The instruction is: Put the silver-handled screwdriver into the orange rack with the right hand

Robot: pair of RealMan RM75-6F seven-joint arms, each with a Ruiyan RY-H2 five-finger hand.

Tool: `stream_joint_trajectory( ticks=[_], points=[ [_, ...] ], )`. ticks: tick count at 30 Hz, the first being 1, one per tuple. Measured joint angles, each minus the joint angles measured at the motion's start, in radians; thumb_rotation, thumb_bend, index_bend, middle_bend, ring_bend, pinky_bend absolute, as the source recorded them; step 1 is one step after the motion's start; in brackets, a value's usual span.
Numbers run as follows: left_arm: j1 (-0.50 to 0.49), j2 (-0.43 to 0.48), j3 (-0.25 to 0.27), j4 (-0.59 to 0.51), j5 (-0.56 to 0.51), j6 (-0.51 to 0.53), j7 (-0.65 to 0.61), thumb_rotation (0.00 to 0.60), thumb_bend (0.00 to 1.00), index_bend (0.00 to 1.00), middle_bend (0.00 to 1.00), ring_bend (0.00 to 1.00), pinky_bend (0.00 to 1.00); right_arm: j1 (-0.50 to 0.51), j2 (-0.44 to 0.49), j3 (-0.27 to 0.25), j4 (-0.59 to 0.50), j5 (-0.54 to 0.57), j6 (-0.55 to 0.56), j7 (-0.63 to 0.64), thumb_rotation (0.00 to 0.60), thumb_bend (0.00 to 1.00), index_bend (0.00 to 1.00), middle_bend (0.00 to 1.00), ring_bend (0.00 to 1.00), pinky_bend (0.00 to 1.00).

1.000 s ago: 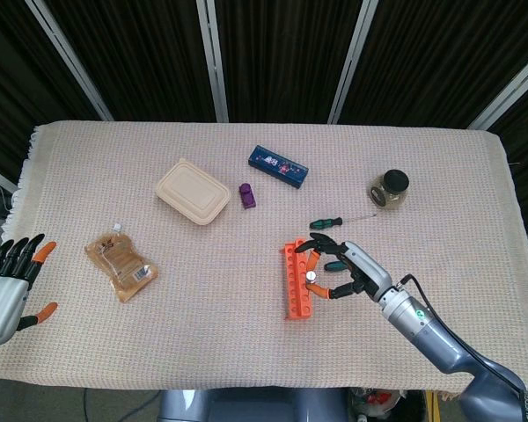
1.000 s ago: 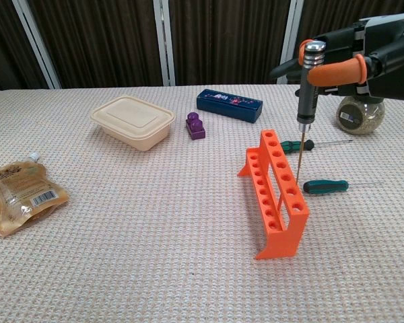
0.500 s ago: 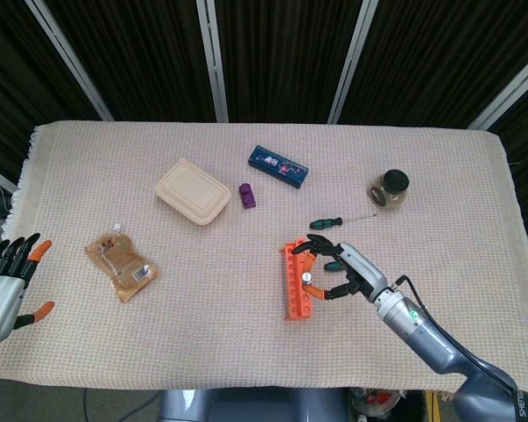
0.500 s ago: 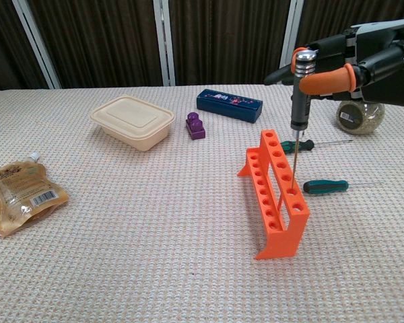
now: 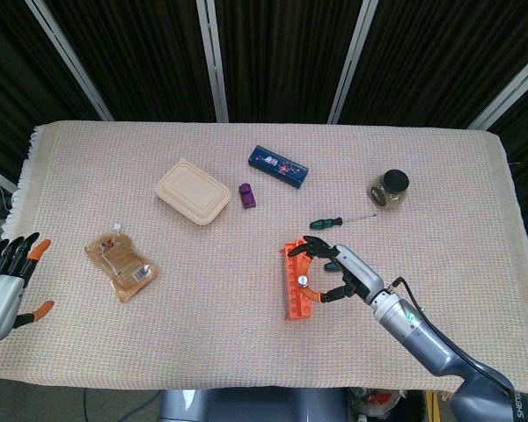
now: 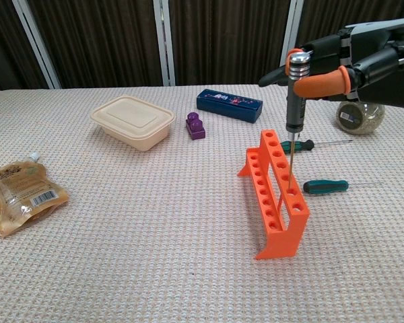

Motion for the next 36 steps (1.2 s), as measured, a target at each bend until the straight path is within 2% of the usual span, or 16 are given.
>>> stream_joint_trajectory(
  ticks=[24,36],
  points=[
    [0.004,0.006,0.003,0.001,0.001,0.006,-0.01,0.6,0.17,0.07,0.0,0.0,0.0,0.0,-0.124,-0.072,0.098,-0.025,0.012,-0.056,0.6,0.35,0.66,0.24,0.0,0.0],
    [0.005,0.002,0.004,0.01,-0.005,0.004,-0.017,0.6,0.17,0.07,0.0,0.0,0.0,0.017,-0.17,-0.072,0.134,0.022,0.01,-0.114,0.6,0.35,0.66,0.24,0.0,0.0]
  ],
)
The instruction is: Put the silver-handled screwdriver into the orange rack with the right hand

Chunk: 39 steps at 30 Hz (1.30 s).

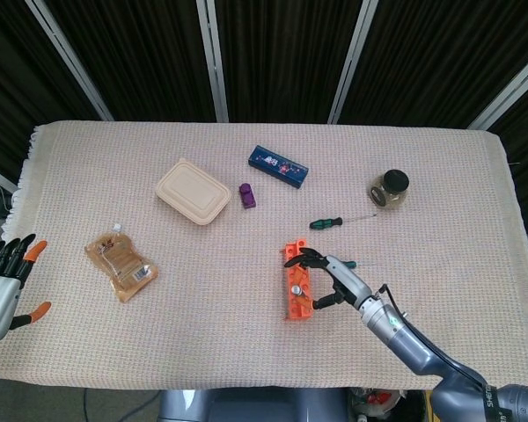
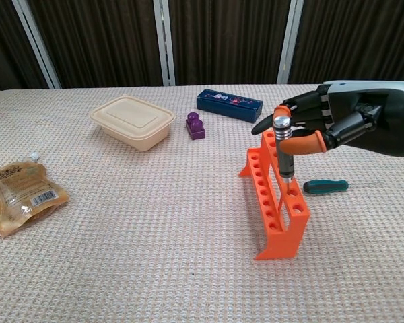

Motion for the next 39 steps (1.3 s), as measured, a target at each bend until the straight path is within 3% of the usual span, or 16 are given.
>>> stream_joint_trajectory(
  ticks=[18,29,35,39],
  points=[
    [-0.003,-0.005,-0.001,0.011,-0.004,-0.005,-0.008,0.6,0.17,0.07,0.0,0.0,0.0,0.005,-0.042,-0.007,0.024,0.059,-0.012,-0.071,0.6,0.34,0.65,0.24,0.0,0.0],
    [-0.004,-0.004,-0.003,0.009,-0.003,-0.003,-0.006,0.6,0.17,0.07,0.0,0.0,0.0,-0.012,-0.036,-0.003,0.018,0.05,0.002,-0.067,0.6,0.09,0.55,0.21,0.0,0.0],
    [-0.005,-0.001,-0.005,0.004,-0.001,0.0,-0.003,0.6,0.17,0.07,0.0,0.0,0.0,-0.016,-0.034,-0.001,0.019,0.04,0.0,-0.056,0.6,0.0,0.53,0.2,0.0,0.0],
    [-0.004,0.0,-0.006,0.002,-0.002,0.003,-0.001,0.6,0.17,0.07,0.0,0.0,0.0,-0.018,-0.033,0.002,0.018,0.038,0.001,-0.051,0.6,0.0,0.52,0.2,0.0,0.0]
  ],
)
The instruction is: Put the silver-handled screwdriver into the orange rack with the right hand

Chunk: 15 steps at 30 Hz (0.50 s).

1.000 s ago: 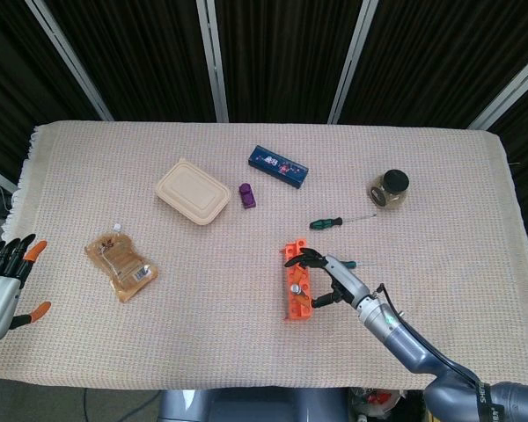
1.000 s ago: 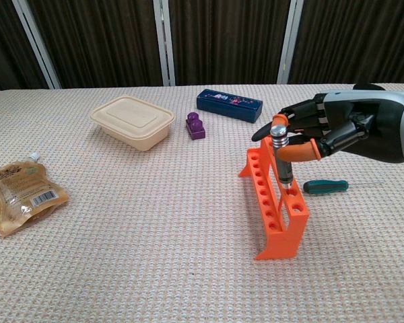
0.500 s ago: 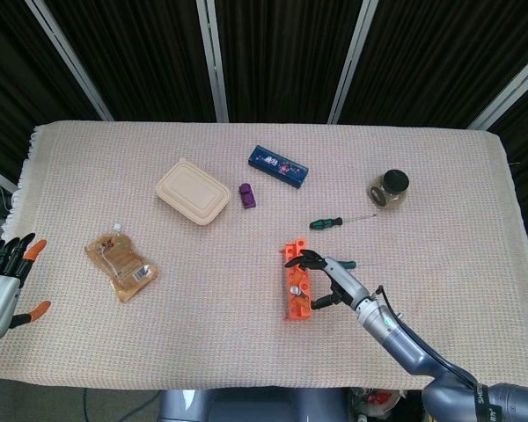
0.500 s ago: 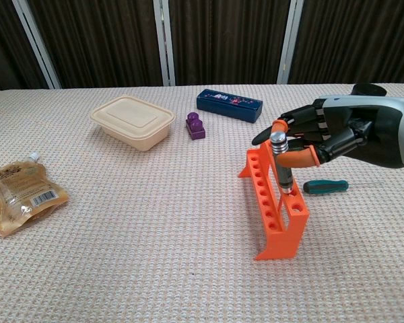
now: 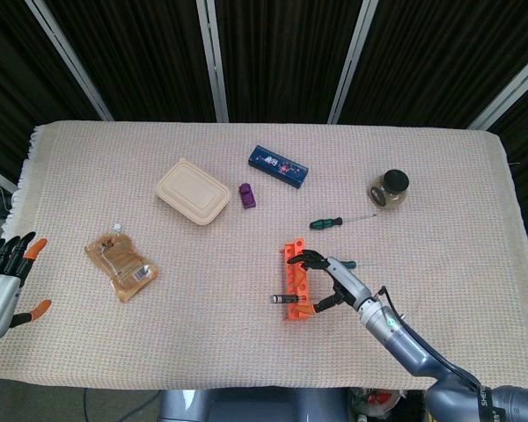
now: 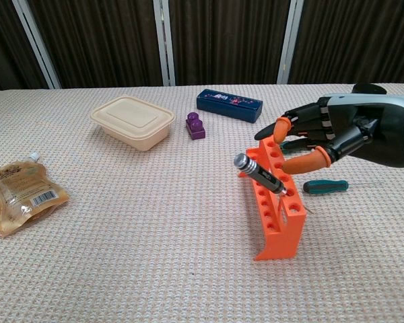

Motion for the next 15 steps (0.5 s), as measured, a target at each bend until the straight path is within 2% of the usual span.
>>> stream_joint_trajectory(
  ticks=[10,12,15],
  points=[
    [0.002,0.004,-0.004,-0.004,0.0,0.009,0.0,0.6,0.17,0.07,0.0,0.0,0.0,-0.008,0.024,0.015,-0.02,-0.01,0.018,0.003,0.6,0.0,0.47,0.19,0.0,0.0],
    [0.003,0.005,-0.007,-0.004,0.0,0.015,-0.001,0.6,0.17,0.07,0.0,0.0,0.0,-0.011,0.035,0.021,-0.026,-0.017,0.029,0.002,0.6,0.04,0.44,0.19,0.0,0.0],
    [0.006,0.004,-0.009,0.001,0.002,0.024,0.001,0.6,0.17,0.07,0.0,0.0,0.0,-0.023,0.051,0.031,-0.038,-0.039,0.065,0.006,0.6,0.2,0.42,0.21,0.05,0.07]
  ],
)
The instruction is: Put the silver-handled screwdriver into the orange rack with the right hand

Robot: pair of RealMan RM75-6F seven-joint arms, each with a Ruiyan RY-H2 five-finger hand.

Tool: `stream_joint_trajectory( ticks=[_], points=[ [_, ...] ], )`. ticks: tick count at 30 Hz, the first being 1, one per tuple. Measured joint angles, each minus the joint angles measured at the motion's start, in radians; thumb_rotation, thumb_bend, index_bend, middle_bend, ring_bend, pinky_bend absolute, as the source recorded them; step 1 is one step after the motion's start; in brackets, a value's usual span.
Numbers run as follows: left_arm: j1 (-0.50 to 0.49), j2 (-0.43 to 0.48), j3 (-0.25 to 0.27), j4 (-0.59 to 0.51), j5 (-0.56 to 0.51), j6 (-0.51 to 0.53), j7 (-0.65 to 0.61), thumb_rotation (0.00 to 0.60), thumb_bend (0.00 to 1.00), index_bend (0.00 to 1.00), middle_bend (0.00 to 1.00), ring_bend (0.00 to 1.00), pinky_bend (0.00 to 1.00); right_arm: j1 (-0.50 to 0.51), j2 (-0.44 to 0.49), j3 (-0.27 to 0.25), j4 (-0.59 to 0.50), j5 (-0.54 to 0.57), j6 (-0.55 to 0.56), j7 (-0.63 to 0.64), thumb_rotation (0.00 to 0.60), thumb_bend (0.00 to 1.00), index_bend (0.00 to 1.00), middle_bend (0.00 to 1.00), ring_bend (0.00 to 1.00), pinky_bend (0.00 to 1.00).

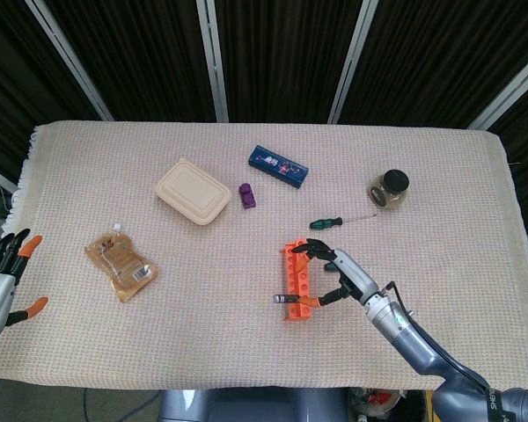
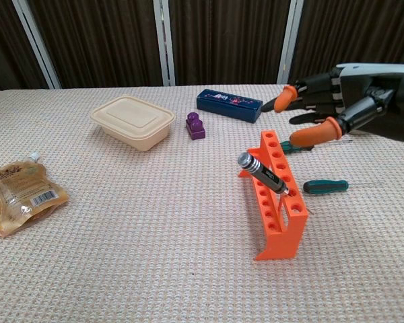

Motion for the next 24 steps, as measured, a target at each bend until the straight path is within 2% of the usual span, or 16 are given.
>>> stream_joint_trajectory(
  ticks=[2,7,14,18,24],
  points=[
    [0.002,-0.002,0.002,0.002,0.0,0.001,0.002,0.6,0.17,0.07,0.0,0.0,0.0,-0.011,0.006,0.005,-0.002,-0.02,0.035,-0.001,0.6,0.24,0.42,0.22,0.07,0.1],
    [0.01,-0.009,0.007,0.01,-0.01,0.001,0.003,0.6,0.17,0.07,0.0,0.0,0.0,-0.052,0.024,0.005,0.017,-0.061,0.145,-0.085,0.6,0.24,0.42,0.22,0.07,0.1],
    [0.039,-0.019,0.015,0.033,-0.037,0.017,-0.01,0.6,0.17,0.07,0.0,0.0,0.0,-0.14,0.041,-0.01,0.097,-0.068,0.357,-0.45,0.6,0.24,0.34,0.2,0.03,0.1],
    [0.051,-0.025,0.015,0.043,-0.048,0.028,-0.031,0.6,0.17,0.07,0.0,0.0,0.0,-0.232,0.049,-0.036,0.163,-0.073,0.535,-0.674,0.6,0.24,0.26,0.17,0.0,0.03],
    [0.064,-0.054,0.014,0.053,-0.065,0.036,-0.029,0.6,0.17,0.07,0.0,0.0,0.0,-0.386,0.081,-0.112,0.219,-0.104,0.706,-0.787,0.6,0.22,0.23,0.14,0.0,0.0]
  ],
)
